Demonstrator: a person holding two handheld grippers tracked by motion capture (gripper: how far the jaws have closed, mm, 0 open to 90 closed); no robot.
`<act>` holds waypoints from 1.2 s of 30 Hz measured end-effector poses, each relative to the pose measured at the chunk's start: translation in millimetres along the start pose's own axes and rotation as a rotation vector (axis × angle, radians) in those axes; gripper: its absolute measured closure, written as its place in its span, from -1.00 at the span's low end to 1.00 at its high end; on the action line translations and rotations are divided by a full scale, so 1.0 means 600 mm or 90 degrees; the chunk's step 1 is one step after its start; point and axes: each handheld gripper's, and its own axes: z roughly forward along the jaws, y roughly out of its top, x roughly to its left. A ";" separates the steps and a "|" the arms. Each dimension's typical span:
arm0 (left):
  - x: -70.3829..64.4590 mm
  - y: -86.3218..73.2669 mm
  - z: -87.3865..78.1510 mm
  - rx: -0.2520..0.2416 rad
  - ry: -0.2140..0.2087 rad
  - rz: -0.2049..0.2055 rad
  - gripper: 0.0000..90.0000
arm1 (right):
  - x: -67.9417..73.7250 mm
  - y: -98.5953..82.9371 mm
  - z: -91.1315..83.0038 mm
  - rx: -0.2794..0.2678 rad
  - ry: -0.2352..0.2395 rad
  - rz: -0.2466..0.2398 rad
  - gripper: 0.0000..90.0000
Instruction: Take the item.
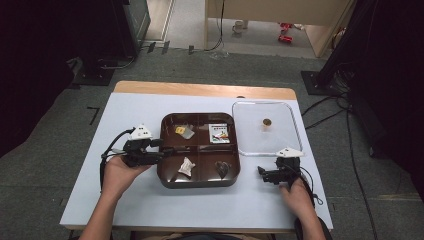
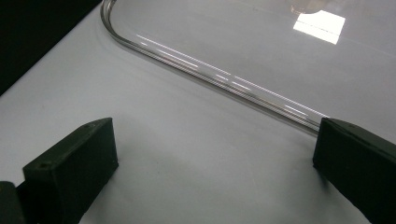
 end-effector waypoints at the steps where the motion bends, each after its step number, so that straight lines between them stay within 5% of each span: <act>1: -0.003 0.000 0.004 -0.001 -0.005 0.007 0.02 | 0.000 0.000 0.000 -0.001 -0.001 -0.001 -1.00; 18: -0.040 0.008 0.060 0.050 -0.035 0.047 -0.01 | 0.000 0.000 0.000 0.000 0.000 0.000 -1.00; 36: -0.065 0.016 0.117 0.192 -0.032 0.086 0.01 | 0.000 0.000 0.000 0.000 0.000 0.000 -1.00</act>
